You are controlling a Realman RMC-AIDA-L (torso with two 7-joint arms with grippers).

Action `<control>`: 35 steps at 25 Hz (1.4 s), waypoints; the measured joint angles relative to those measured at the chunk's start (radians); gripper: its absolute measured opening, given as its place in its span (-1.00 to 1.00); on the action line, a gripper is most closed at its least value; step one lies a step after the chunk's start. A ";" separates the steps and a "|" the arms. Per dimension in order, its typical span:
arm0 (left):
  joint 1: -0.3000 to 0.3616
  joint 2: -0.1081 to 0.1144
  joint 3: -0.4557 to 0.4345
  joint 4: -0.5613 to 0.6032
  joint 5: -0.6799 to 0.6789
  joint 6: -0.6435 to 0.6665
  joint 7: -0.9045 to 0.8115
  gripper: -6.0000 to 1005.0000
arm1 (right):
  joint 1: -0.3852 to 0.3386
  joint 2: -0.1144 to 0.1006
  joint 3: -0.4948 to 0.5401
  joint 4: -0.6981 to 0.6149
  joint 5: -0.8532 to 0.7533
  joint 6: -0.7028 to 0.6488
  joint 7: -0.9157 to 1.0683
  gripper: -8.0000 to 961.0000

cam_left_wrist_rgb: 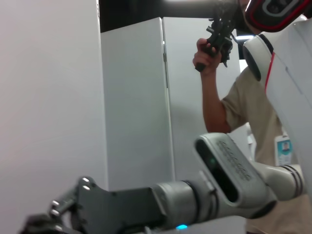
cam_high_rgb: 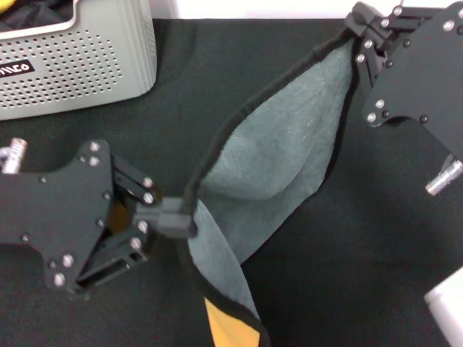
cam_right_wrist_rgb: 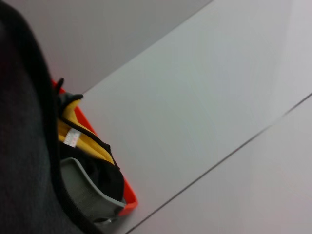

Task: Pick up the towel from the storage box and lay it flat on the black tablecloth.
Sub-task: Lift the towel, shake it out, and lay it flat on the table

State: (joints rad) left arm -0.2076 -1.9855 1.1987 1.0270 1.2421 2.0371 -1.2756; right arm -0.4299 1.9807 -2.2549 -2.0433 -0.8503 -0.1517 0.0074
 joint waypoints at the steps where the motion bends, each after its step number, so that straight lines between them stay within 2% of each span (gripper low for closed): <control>1: -0.001 0.000 0.013 -0.001 0.004 0.000 0.001 -0.98 | 0.005 0.004 0.005 0.000 0.000 0.007 0.000 -0.97; 4: -0.008 0.005 0.035 -0.002 0.021 -0.001 0.018 -0.98 | 0.009 0.006 0.006 0.000 0.000 0.014 0.000 -0.97; 8: -0.026 0.011 0.018 -0.013 0.038 -0.005 0.049 -0.98 | 0.014 0.002 0.007 0.000 -0.001 0.015 -0.001 -0.97; 11: -0.045 0.013 -0.030 -0.025 0.048 -0.006 0.060 -0.98 | 0.019 -0.002 0.010 0.006 -0.001 0.019 0.000 -0.97; 19: -0.154 0.012 -0.189 -0.116 0.140 -0.008 0.069 -0.98 | 0.044 -0.008 0.032 0.030 0.022 0.023 0.008 -0.97; 25: -0.194 0.010 -0.200 -0.117 0.237 -0.023 0.092 -0.98 | 0.091 -0.037 0.016 0.033 0.062 0.060 0.010 -0.97; 26: -0.196 0.011 -0.201 -0.115 0.244 -0.033 0.097 -0.98 | 0.108 -0.049 0.019 0.030 0.090 0.068 0.010 -0.97; 29: -0.197 0.018 -0.211 -0.114 0.248 -0.056 0.111 -0.97 | 0.148 -0.065 0.032 0.031 0.142 0.094 0.011 -0.97; 35: -0.200 0.018 -0.316 -0.114 0.273 -0.081 0.145 -0.97 | 0.267 -0.098 0.059 0.045 0.266 0.185 0.011 -0.97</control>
State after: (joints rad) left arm -0.4077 -1.9672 0.8829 0.9131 1.5155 1.9556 -1.1310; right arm -0.1629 1.8828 -2.1959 -1.9983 -0.5844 0.0332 0.0184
